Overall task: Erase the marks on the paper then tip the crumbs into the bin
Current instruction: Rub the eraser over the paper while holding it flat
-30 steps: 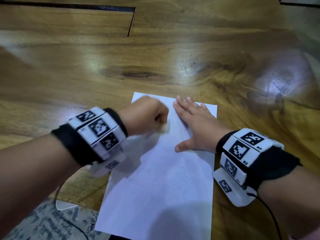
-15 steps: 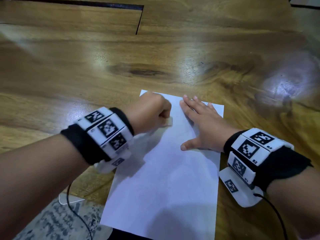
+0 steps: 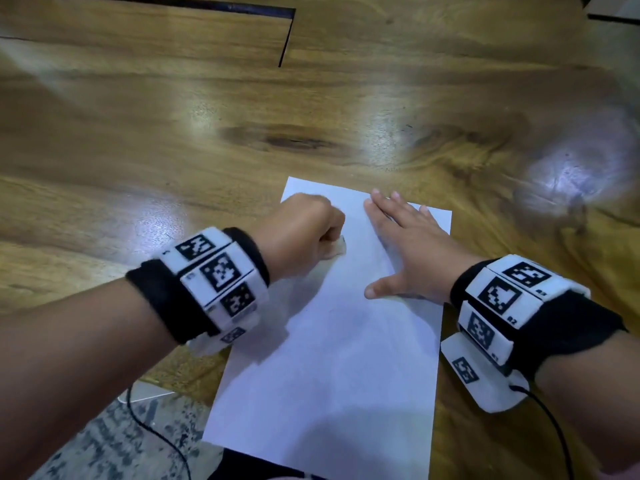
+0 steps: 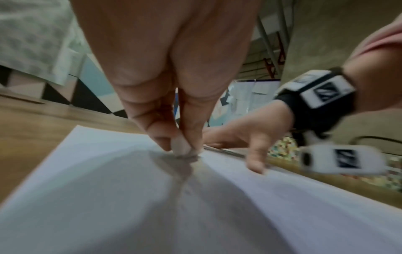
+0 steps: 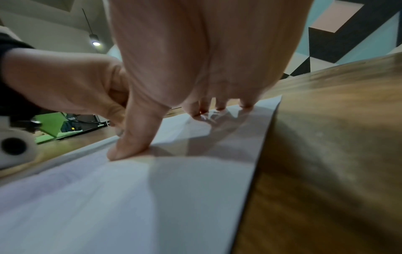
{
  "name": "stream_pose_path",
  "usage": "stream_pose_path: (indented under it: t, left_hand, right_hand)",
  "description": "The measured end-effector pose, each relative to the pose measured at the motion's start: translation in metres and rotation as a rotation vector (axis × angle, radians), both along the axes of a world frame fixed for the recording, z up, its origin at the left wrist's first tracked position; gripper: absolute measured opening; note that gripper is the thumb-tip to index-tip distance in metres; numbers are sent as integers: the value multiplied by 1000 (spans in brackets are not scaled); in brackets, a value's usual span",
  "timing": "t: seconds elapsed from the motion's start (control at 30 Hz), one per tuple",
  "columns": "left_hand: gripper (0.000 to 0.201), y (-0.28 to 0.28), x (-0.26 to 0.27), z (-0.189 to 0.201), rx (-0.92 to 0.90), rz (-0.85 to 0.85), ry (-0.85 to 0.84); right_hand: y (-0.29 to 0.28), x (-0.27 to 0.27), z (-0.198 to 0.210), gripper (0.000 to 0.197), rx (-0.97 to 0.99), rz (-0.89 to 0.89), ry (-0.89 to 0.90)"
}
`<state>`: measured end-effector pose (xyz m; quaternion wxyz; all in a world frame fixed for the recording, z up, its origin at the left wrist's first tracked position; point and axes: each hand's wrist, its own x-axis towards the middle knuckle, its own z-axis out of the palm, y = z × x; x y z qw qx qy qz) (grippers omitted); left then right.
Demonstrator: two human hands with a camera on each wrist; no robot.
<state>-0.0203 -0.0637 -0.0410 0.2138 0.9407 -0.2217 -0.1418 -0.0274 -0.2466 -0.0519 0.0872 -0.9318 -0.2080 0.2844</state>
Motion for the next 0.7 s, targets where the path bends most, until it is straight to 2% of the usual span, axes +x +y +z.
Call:
stream_pose_path:
  t: [0.1, 0.2, 0.27, 0.37, 0.5, 0.6, 0.7]
  left_hand:
    - [22, 15, -35, -2, -30, -149, 80]
    - [13, 24, -50, -1, 20, -189, 224]
    - [7, 19, -38, 2, 16, -135, 167]
    - [9, 5, -3, 9, -20, 23, 30]
    - [4, -13, 21, 5, -6, 94, -3]
    - [13, -10, 2, 2, -8, 2, 54]
    - [10, 5, -26, 5, 36, -179, 250]
  right_hand:
    - [-2, 1, 0, 121, 3, -4, 1]
    - [-2, 1, -1, 120, 2, 0, 4]
    - [-1, 0, -1, 120, -2, 3, 4]
    - [-1, 0, -1, 121, -8, 3, -4]
    - [-1, 0, -1, 122, 3, -3, 1]
    - [-1, 1, -1, 122, 5, -4, -1]
    - [-1, 1, -1, 122, -8, 5, -2]
